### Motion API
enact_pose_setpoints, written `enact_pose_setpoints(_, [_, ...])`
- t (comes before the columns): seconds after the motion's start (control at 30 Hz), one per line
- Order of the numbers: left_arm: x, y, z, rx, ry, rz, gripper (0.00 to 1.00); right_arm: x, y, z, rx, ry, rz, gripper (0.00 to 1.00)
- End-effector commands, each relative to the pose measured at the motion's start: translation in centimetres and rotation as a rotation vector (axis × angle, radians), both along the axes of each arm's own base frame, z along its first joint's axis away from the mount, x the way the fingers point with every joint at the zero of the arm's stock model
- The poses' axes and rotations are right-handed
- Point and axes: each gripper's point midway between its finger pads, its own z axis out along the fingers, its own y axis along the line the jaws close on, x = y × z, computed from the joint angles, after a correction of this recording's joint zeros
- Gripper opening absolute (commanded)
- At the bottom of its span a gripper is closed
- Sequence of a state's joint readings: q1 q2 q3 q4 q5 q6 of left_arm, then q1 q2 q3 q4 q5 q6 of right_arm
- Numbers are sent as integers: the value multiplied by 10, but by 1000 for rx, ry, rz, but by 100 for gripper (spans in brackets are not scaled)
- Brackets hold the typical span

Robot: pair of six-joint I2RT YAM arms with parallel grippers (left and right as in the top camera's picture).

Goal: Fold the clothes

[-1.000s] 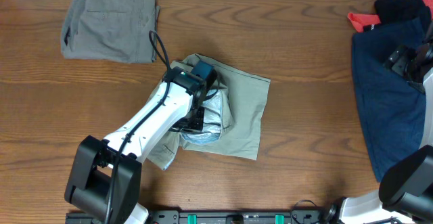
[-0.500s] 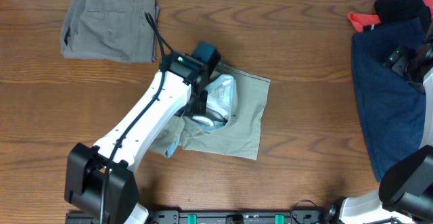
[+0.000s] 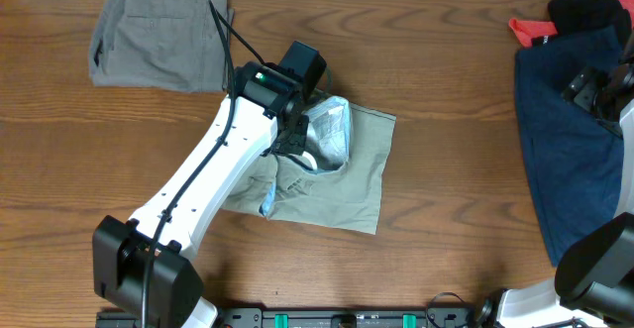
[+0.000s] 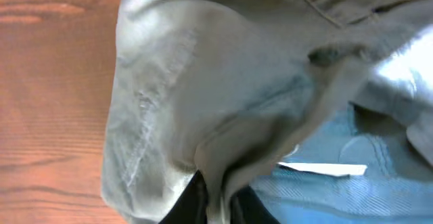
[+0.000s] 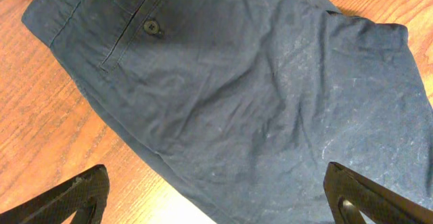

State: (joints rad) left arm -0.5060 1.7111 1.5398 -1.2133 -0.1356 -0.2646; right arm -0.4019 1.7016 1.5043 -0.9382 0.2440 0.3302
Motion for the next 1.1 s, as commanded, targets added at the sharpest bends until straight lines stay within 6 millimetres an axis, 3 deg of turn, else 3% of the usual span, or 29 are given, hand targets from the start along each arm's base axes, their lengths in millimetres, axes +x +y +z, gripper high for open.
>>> enact_pose_setpoints(0.0, [5,1,11,-1,-37,-6,16,-1,-7,2,-10,-5,-28,99])
enact_pose_setpoints(0.4, [3,1,10,-2,-28,-7,16,-1,-7,2,-10,-6,-28,99])
enact_pose_setpoints(0.43, [1,0,10,-8,-17,-7,17,-1,-7,2,-10,-5,-28,99])
enact_pose_setpoints(0.47, [-4,-1,9,-20,5,-11,26,-1,-7,2,-10,-5,-28,99])
enact_pose_setpoints(0.63, [-24,-6,-8,-51,112,-27,32,-1,-7,2,-10,-5,-28,99])
enact_pose_setpoints(0.87, [-46,-20,-52,-95,229,-53,34,-1,-7,2,-10,-6,-28,99])
enact_pose_setpoints(0.97, [-53,-20,-60,-79,255,-63,47,-1,-7,2,-10,-6,-28,99])
enact_pose_setpoints(1.07, [-57,-21,-61,-75,262,-71,52,-1,-7,2,-10,-6,-28,99])
